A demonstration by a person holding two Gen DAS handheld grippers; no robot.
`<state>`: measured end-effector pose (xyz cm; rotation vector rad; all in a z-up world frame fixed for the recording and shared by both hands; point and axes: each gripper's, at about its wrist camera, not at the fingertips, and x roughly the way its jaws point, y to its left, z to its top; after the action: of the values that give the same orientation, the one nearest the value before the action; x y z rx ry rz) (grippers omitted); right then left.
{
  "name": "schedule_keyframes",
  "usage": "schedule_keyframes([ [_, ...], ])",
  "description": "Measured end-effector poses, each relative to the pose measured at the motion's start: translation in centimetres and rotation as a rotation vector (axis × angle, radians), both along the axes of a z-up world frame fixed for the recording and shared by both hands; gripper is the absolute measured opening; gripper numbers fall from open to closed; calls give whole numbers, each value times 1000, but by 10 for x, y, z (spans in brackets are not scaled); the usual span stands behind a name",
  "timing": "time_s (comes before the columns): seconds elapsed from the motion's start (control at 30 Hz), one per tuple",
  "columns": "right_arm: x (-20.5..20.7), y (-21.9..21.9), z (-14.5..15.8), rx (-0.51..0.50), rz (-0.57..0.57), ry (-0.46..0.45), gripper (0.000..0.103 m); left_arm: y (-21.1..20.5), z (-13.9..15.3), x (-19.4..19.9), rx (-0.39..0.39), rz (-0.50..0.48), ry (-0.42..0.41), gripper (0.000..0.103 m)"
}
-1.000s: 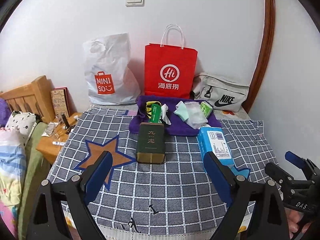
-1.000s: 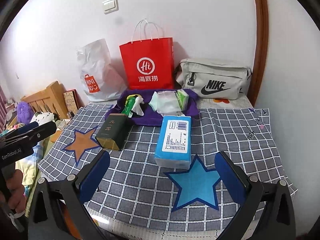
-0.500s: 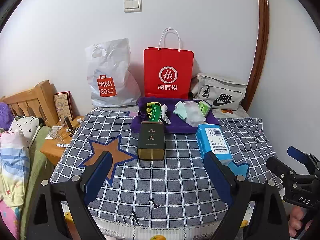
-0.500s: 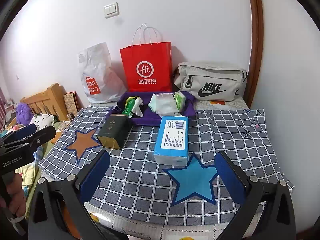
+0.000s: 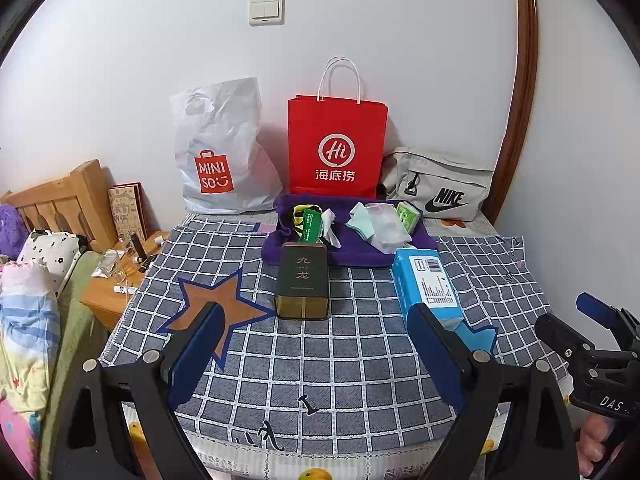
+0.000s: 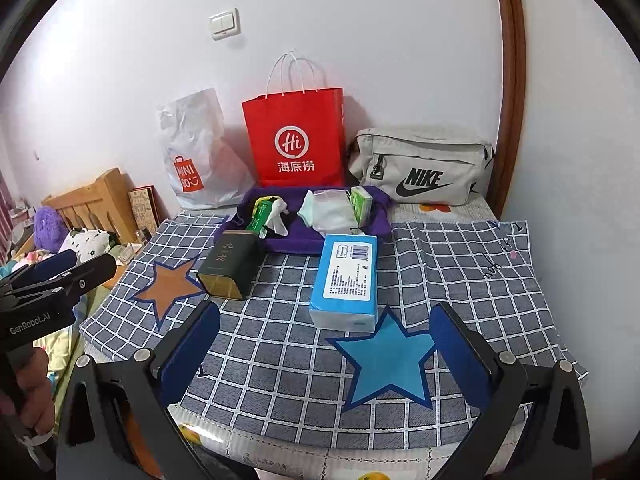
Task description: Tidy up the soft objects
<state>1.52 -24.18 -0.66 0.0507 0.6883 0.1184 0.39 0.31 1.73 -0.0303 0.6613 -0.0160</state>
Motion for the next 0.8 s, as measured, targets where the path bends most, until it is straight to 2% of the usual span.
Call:
schedule_keyframes([
  [0.8, -4, 2, 4, 2, 0, -6, 103, 0, 0, -1, -1, 2, 3, 92],
])
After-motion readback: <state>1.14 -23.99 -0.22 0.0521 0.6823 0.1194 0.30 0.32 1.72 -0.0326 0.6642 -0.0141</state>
